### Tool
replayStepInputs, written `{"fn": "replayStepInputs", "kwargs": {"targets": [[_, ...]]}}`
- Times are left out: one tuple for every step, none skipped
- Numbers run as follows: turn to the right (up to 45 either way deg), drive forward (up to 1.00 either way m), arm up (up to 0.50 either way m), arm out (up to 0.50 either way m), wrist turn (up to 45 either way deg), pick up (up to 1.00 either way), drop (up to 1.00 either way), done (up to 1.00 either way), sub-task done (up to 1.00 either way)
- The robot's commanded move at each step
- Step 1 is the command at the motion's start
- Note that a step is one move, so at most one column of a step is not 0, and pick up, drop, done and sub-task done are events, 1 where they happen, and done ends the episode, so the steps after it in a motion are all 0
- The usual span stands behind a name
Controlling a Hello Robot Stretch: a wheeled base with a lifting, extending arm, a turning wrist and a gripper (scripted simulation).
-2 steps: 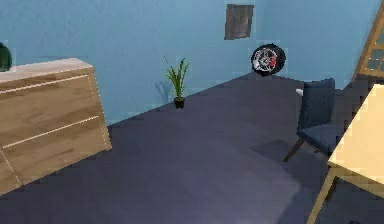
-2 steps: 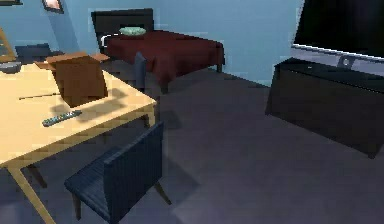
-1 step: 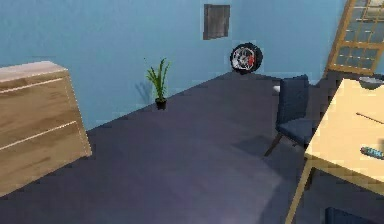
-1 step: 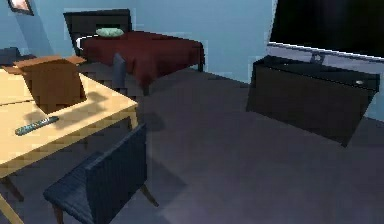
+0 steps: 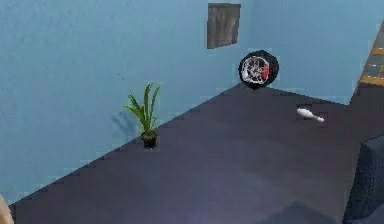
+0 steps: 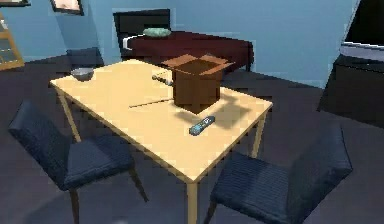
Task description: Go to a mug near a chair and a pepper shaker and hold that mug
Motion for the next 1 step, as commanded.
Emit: {"fn": "replayStepInputs", "kwargs": {"targets": [[9.0, 0.00, 0.00, 0.00, 0.0, 0.00, 0.00, 0.00, 0.00]]}}
